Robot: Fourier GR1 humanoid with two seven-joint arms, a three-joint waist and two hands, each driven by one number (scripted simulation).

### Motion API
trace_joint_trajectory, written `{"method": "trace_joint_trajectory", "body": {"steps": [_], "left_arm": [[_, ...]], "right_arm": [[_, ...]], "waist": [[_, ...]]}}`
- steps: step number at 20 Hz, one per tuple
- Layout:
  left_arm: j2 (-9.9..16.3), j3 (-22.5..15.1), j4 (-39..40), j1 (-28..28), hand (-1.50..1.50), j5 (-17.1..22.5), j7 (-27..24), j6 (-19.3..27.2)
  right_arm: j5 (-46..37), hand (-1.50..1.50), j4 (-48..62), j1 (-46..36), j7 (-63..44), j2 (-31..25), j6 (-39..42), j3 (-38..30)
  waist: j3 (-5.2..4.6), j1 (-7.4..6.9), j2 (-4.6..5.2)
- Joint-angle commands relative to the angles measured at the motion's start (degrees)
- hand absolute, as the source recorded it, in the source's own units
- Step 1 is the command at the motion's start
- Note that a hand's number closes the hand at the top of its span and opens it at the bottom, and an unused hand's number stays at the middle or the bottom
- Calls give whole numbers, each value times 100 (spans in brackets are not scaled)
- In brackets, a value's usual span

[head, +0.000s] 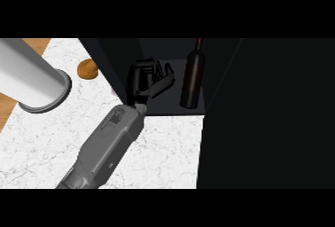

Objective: Pick up the wine, place it into the cabinet and close the cabinet

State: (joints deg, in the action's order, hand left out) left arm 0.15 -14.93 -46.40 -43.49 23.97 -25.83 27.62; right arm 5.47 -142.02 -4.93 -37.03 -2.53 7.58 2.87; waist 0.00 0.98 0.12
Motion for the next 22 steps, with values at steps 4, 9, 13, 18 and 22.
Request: {"method": "trace_joint_trajectory", "body": {"steps": [4, 9, 13, 18, 22], "left_arm": [[-14, 249, 1020, -736, 150, 76, -48, -87], [65, 542, 1670, -934, 150, -43, -666, -298], [-15, 542, 1858, -1379, 150, -54, -837, 202], [64, 1067, 2535, -1777, 150, -60, -1185, -9], [22, 1182, 2945, -2041, 150, -78, -1289, -115]], "right_arm": [[634, -150, -299, 155, -95, 10, 59, -188], [406, -150, -327, 196, -35, 123, 44, 47], [725, -150, -259, -48, -204, -17, 58, -278], [646, -150, -100, -99, -56, -114, 188, -384], [511, -150, -499, 97, -310, 109, 29, -15]], "waist": [[0, 37, 12], [-1, 33, 20], [0, 58, 19], [0, 63, 35], [-3, 134, 48]]}}
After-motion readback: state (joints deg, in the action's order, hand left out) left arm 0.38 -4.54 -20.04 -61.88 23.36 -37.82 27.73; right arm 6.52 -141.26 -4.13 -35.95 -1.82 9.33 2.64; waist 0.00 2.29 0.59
